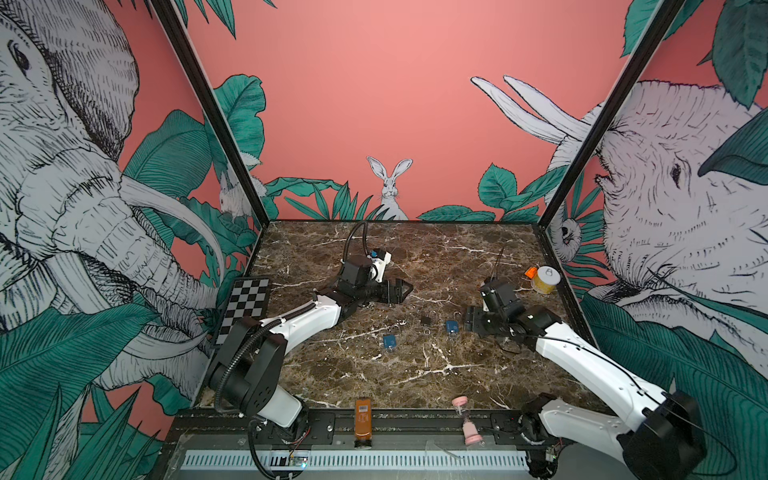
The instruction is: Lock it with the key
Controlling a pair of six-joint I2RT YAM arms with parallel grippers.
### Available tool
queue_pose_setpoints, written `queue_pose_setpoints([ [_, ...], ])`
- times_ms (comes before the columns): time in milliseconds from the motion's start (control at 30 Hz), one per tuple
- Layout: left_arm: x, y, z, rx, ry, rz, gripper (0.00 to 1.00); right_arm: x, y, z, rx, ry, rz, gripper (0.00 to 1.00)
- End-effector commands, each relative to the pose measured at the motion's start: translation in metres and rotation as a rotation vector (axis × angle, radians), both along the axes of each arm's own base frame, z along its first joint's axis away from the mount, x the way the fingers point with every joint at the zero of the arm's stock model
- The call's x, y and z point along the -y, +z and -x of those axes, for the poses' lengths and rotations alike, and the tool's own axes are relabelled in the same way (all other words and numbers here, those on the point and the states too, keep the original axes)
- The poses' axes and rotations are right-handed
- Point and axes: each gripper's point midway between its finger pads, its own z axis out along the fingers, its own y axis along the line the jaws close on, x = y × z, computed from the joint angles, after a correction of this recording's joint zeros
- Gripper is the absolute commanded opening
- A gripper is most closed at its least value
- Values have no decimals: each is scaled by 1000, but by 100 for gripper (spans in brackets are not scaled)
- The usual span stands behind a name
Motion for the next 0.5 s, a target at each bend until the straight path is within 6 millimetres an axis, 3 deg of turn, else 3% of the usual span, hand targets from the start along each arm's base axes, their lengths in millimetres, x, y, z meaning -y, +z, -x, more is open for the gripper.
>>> queue_pose_setpoints([
  [0, 2, 12, 0, 18, -7, 64, 97, 5, 5, -8, 28, -34, 69, 79],
  [167, -5, 15, -1, 26, 23, 67, 96, -10, 0, -15, 14, -5, 71, 76],
  [467, -9, 13, -5, 20, 45, 86, 97, -32, -18, -32, 3, 9, 75, 78],
])
